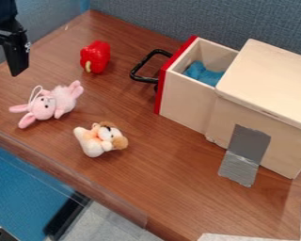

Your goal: CLOSE A LITTLE BOX

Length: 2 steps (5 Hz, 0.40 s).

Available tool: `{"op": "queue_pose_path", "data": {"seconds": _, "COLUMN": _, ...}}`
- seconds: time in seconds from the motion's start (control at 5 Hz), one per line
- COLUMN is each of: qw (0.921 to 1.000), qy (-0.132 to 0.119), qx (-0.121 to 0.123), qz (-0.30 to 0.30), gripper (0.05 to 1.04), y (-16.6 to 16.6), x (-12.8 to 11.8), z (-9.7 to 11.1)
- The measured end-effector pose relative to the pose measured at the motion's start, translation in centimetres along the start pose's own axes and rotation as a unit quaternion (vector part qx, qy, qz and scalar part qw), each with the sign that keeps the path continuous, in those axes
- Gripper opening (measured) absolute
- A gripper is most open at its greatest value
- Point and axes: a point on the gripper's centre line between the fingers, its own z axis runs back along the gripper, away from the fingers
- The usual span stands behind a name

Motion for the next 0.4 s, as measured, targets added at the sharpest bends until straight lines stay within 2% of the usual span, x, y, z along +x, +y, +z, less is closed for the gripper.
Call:
{"op": "queue_pose_path", "data": {"seconds": 0.2, "qw": 0.9999, "qy": 0.012, "qx": -0.008, "qz": 0.003, "gripper": 0.999, "y": -0.2, "x": -0.1, "z": -0.8}}
{"op": "queue_pose_path", "data": {"seconds": 0.4, "qw": 0.9992, "qy": 0.035, "qx": -0.012, "qz": -0.017, "gripper": 0.999, "y": -2.9, "x": 0.8, "z": -1.6}}
